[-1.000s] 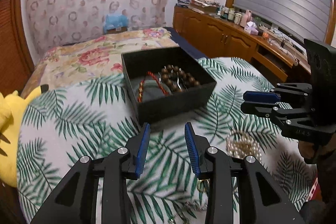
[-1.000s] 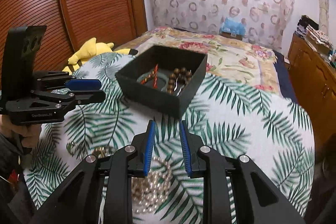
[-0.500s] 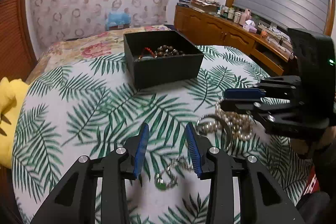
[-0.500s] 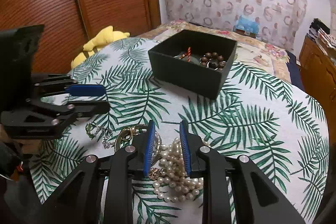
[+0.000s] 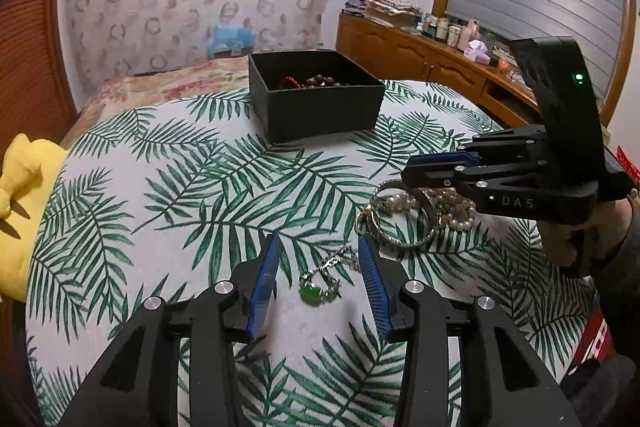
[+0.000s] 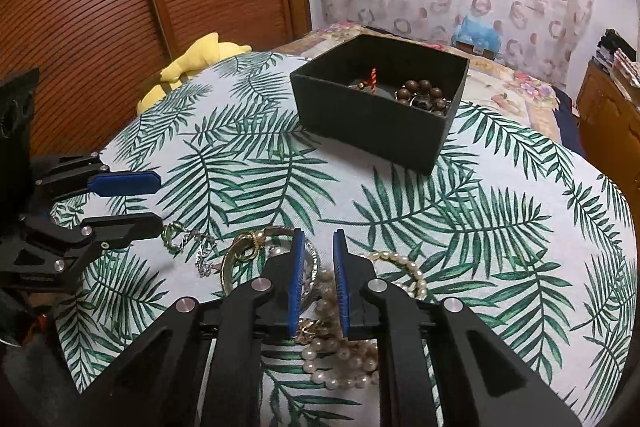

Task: Organize jewelry
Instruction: 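Grasp the pearl necklace with the right tool while the left tool reaches the green pendant chain, then grasp the green pendant chain with the left tool while the right tool lifts the pearls and silver bangle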

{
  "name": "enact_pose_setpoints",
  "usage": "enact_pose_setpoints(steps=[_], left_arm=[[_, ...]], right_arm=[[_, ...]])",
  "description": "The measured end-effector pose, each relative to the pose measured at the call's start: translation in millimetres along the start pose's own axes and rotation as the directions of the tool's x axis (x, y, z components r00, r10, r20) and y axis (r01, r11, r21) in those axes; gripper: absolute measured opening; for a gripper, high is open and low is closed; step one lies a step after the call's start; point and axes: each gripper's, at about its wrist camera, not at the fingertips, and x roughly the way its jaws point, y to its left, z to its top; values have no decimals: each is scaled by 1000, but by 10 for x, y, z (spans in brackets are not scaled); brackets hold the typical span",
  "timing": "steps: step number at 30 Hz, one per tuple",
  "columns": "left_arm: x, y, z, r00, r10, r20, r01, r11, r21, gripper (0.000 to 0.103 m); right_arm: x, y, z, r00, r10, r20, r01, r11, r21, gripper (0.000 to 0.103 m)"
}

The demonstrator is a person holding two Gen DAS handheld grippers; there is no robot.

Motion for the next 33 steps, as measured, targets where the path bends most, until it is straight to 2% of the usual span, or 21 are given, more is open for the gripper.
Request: enact_pose_setpoints(steps=[14,16,19,33], left_arm=[[-251,59,-173,999,9,35,-9,1000,-16,39],[-255,84,-184,999,11,34,-11,1000,-22,39],[-239,104,-206,999,14,30,-13,1000,-29,39],[-77,41,-284,1000,6,-16,-7,1000,-18,39]], right_arm=[[163,40,31,997,-18,-70,16,1000,-19,16],[162,54,34,997,-20,-68,18,1000,-21,12],[141,89,30,998,-33,-54,32,999,-36,8],[-362,116,-90,997,-37,68,37,999,-8,7]])
